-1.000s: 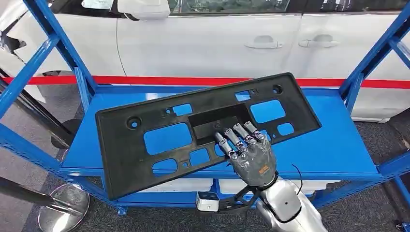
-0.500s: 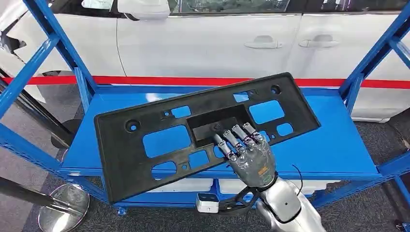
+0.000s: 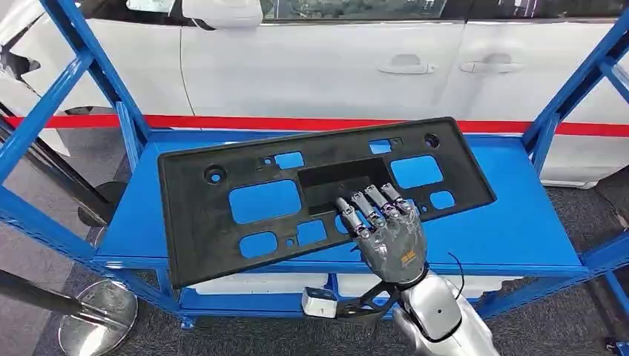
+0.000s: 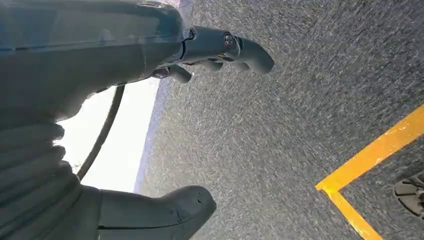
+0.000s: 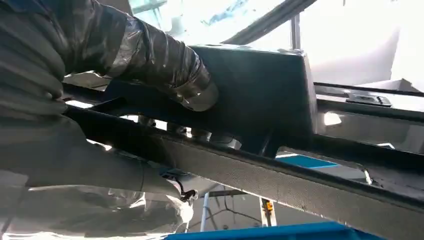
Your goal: Take the parts from the cabinet and place them on the table.
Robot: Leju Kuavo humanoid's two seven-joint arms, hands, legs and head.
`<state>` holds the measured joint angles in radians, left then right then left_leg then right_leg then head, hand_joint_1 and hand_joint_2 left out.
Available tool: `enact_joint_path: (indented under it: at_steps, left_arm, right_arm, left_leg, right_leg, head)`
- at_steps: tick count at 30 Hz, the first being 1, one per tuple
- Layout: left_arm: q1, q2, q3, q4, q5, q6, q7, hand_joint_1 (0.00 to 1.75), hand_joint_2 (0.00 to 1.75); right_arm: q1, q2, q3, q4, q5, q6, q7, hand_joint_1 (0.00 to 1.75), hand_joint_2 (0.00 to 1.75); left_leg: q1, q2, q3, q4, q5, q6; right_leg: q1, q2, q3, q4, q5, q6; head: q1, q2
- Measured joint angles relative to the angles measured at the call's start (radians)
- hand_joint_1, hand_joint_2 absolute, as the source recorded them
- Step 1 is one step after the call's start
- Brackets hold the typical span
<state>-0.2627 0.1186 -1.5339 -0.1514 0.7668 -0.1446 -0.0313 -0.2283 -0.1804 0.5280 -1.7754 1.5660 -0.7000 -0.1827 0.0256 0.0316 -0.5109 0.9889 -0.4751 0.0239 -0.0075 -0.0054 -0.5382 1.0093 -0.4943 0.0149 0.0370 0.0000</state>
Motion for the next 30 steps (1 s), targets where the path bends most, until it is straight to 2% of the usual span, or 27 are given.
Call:
enact_joint_path:
  at_steps: [1, 3, 4, 5, 6, 7, 8, 9, 10, 11, 12, 14, 15, 16, 17, 18, 21, 23, 24, 25, 26, 27, 28, 29, 30]
  left_arm:
    - [-0.001, -0.001, 0.000, 0.000, 0.001, 0.000, 0.000, 0.00, 1.75]
    - [-0.001, -0.001, 0.000, 0.000, 0.002, 0.000, 0.000, 0.00, 1.75]
    - [-0.001, -0.002, 0.000, 0.000, 0.002, 0.000, 0.000, 0.00, 1.75]
    - [-0.001, -0.003, 0.000, 0.000, 0.002, 0.000, 0.000, 0.00, 1.75]
    - [-0.001, -0.003, 0.000, 0.000, 0.002, 0.000, 0.000, 0.00, 1.75]
    - [-0.001, -0.005, 0.000, 0.000, 0.002, -0.002, 0.000, 0.00, 1.75]
    - [-0.001, -0.006, 0.000, 0.000, 0.002, -0.002, 0.000, 0.00, 1.75]
    - [-0.001, -0.006, 0.000, 0.000, 0.002, -0.002, 0.000, 0.00, 1.75]
    - [0.000, -0.001, 0.000, 0.002, 0.002, -0.002, 0.000, 0.00, 1.75]
    - [0.000, 0.000, 0.000, 0.003, 0.002, -0.002, 0.000, 0.00, 1.75]
    - [-0.001, -0.002, 0.000, 0.003, 0.002, -0.002, 0.000, 0.00, 1.75]
    - [-0.004, -0.003, 0.000, 0.003, 0.002, -0.003, 0.000, 0.00, 1.75]
    - [-0.005, -0.005, 0.000, 0.003, 0.002, -0.003, 0.000, 0.00, 1.75]
    - [-0.007, -0.005, 0.000, 0.003, 0.002, -0.003, 0.000, 0.00, 1.75]
    - [-0.007, -0.005, 0.000, 0.003, 0.002, -0.003, 0.000, 0.00, 1.75]
    - [-0.005, -0.005, 0.000, 0.003, 0.002, -0.003, 0.000, 0.00, 1.75]
    - [-0.005, -0.005, 0.000, 0.003, 0.002, -0.003, 0.000, 0.00, 1.75]
    - [-0.005, -0.005, 0.000, 0.003, 0.002, -0.003, 0.000, 0.00, 1.75]
    - [-0.002, -0.005, 0.000, 0.003, 0.002, -0.003, 0.000, 0.00, 1.75]
    - [-0.001, -0.005, 0.000, 0.003, 0.002, -0.002, 0.000, 0.00, 1.75]
    - [0.001, -0.005, 0.000, 0.003, -0.001, -0.003, 0.000, 0.00, 1.75]
    - [-0.001, -0.005, 0.000, 0.003, -0.001, -0.002, 0.000, 0.00, 1.75]
    - [-0.002, -0.003, 0.000, 0.003, -0.001, -0.002, 0.000, 0.00, 1.75]
    - [-0.002, 0.001, 0.000, 0.004, -0.002, -0.002, -0.001, 0.00, 1.75]
    - [-0.002, -0.001, 0.000, 0.004, -0.002, -0.003, 0.000, 0.00, 1.75]
  right_arm:
    - [-0.002, 0.000, 0.001, 0.000, 0.000, 0.000, 0.003, 1.75, 1.75]
    - [-0.003, 0.000, 0.004, 0.000, 0.000, 0.000, 0.006, 1.75, 1.75]
    - [0.000, 0.000, 0.005, 0.000, 0.000, 0.000, 0.007, 1.75, 1.75]
    - [0.002, -0.001, 0.006, 0.000, 0.000, 0.000, 0.008, 1.75, 1.75]
    - [0.002, -0.001, 0.008, 0.000, 0.000, 0.000, 0.009, 1.75, 1.75]
    - [0.002, -0.001, 0.010, 0.000, 0.000, 0.000, 0.009, 1.75, 1.75]
    - [0.002, -0.001, 0.011, 0.000, 0.000, 0.000, 0.010, 1.75, 1.75]
    - [0.001, -0.001, 0.012, 0.000, 0.000, 0.000, 0.010, 1.75, 1.75]
    - [0.000, -0.001, 0.013, 0.002, 0.000, 0.000, 0.010, 1.75, 1.75]
    - [-0.003, -0.001, 0.014, 0.001, 0.000, 0.000, 0.011, 1.75, 1.75]
    - [-0.001, -0.001, 0.015, 0.001, 0.000, 0.000, 0.012, 1.75, 1.75]
    - [-0.001, -0.002, 0.015, 0.001, 0.000, 0.000, 0.015, 1.75, 1.75]
    - [-0.001, -0.002, 0.015, 0.000, 0.000, 0.000, 0.015, 1.75, 1.75]
    - [-0.001, -0.002, 0.015, 0.000, 0.000, 0.000, 0.016, 1.75, 1.75]
    - [-0.004, -0.001, 0.016, 0.000, 0.000, 0.000, 0.018, 1.75, 1.75]
    - [-0.006, 0.000, 0.016, 0.000, 0.000, 0.000, 0.018, 1.75, 1.75]
    - [-0.006, 0.000, 0.016, 0.000, 0.000, 0.000, 0.018, 1.75, 1.75]
    - [-0.006, 0.000, 0.017, 0.000, 0.000, 0.000, 0.018, 1.75, 1.75]
    - [-0.006, 0.000, 0.018, 0.000, 0.000, 0.000, 0.018, 1.75, 1.75]
    - [-0.004, 0.000, 0.019, 0.000, 0.000, 0.000, 0.018, 1.75, 1.75]
    - [-0.004, 0.000, 0.021, 0.000, 0.000, 0.000, 0.020, 1.75, 1.75]
    - [-0.005, 0.000, 0.022, 0.000, 0.000, 0.000, 0.022, 1.75, 1.75]
    - [-0.006, 0.000, 0.023, 0.000, 0.000, 0.000, 0.024, 1.75, 1.75]
    - [-0.009, 0.000, 0.023, 0.000, 0.000, 0.000, 0.025, 1.75, 1.75]
    - [-0.010, 0.000, 0.025, 0.000, 0.000, 0.001, 0.026, 1.75, 1.75]
  left_leg:
    - [-0.001, 0.004, 0.004, -0.009, 0.003, 0.006]
    - [-0.002, 0.017, 0.004, -0.011, 0.004, 0.008]
    - [-0.002, 0.025, 0.004, -0.010, 0.002, 0.008]
    - [-0.001, 0.031, 0.005, -0.010, 0.000, 0.006]
    - [0.001, 0.037, 0.009, -0.010, -0.004, 0.002]
    - [0.005, 0.045, 0.015, -0.008, -0.010, -0.003]
    - [0.010, 0.053, 0.023, -0.003, -0.019, -0.012]
    - [0.014, 0.060, 0.029, 0.005, -0.030, -0.022]
    - [0.007, 0.066, 0.027, 0.009, -0.039, -0.032]
    - [-0.002, 0.074, 0.024, 0.023, -0.048, -0.041]
    - [-0.004, 0.086, 0.029, 0.019, -0.049, -0.044]
    - [-0.003, 0.119, 0.037, 0.012, -0.055, -0.052]
    - [0.001, 0.124, 0.039, 0.016, -0.066, -0.059]
    - [0.005, 0.059, 0.037, 0.041, -0.090, -0.059]
    - [0.006, 0.014, 0.011, 0.100, -0.125, -0.056]
    - [0.004, -0.010, -0.031, 0.181, -0.162, -0.053]
    - [0.004, -0.010, -0.031, 0.181, -0.162, -0.053]
    - [0.003, -0.013, -0.042, 0.202, -0.171, -0.053]
    - [0.001, -0.021, -0.083, 0.275, -0.196, -0.051]
    - [-0.001, -0.023, -0.114, 0.323, -0.205, -0.048]
    - [-0.008, -0.025, -0.141, 0.314, -0.142, -0.031]
    - [-0.015, -0.047, -0.100, 0.169, -0.026, -0.010]
    - [-0.017, -0.085, -0.086, 0.104, 0.011, 0.001]
    - [-0.012, -0.141, -0.083, 0.096, 0.007, 0.009]
    - [-0.016, -0.134, -0.075, 0.073, 0.008, 0.006]
  right_leg:
    - [0.001, 0.002, -0.013, 0.024, -0.013, 0.004]
    - [-0.003, 0.004, -0.099, 0.180, -0.081, 0.011]
    - [-0.007, 0.004, -0.148, 0.259, -0.104, 0.016]
    - [-0.011, 0.004, -0.183, 0.305, -0.103, 0.020]
    - [-0.016, 0.003, -0.191, 0.297, -0.076, 0.024]
    - [-0.020, 0.000, -0.175, 0.246, -0.029, 0.028]
    - [-0.024, -0.010, -0.139, 0.160, 0.031, 0.031]
    - [-0.027, -0.043, -0.101, 0.066, 0.086, 0.035]
    - [-0.010, -0.098, -0.095, 0.050, 0.062, 0.035]
    - [-0.006, -0.100, -0.095, 0.030, 0.059, 0.014]
    - [-0.007, -0.086, -0.104, 0.039, 0.057, 0.001]
    - [-0.005, -0.055, -0.112, 0.044, 0.052, -0.015]
    - [-0.009, -0.038, -0.108, 0.041, 0.054, -0.024]
    - [-0.009, -0.027, -0.105, 0.040, 0.053, -0.029]
    - [-0.008, -0.015, -0.103, 0.040, 0.052, -0.035]
    - [-0.007, 0.000, -0.103, 0.040, 0.051, -0.037]
    - [-0.007, 0.000, -0.103, 0.040, 0.051, -0.037]
    - [-0.006, 0.004, -0.103, 0.040, 0.051, -0.038]
    - [-0.003, 0.018, -0.102, 0.040, 0.050, -0.040]
    - [0.000, 0.030, -0.101, 0.041, 0.049, -0.042]
    - [0.008, 0.067, -0.092, 0.043, 0.046, -0.046]
    - [0.015, 0.095, -0.082, 0.043, 0.044, -0.048]
    - [0.013, 0.105, -0.083, 0.042, 0.043, -0.048]
    - [0.015, 0.116, -0.092, 0.045, 0.046, -0.043]
    - [0.002, 0.132, -0.101, 0.045, 0.050, -0.036]
  head:
    - [0.000, 0.000]
    - [0.000, 0.000]
    - [0.000, 0.000]
    - [0.000, 0.000]
    - [0.000, 0.000]
    - [0.000, 0.000]
    - [0.000, 0.000]
    - [0.000, 0.000]
    - [0.001, 0.000]
    - [0.001, 0.000]
    - [-0.001, 0.000]
    - [0.000, 0.000]
    - [-0.002, 0.000]
    - [-0.001, 0.000]
    - [-0.001, 0.000]
    - [-0.001, 0.000]
    - [-0.001, 0.000]
    - [-0.001, 0.000]
    - [-0.001, 0.000]
    - [-0.001, 0.000]
    - [-0.001, 0.000]
    - [-0.001, 0.000]
    - [-0.001, 0.000]
    - [0.000, 0.000]
    - [-0.002, 0.000]
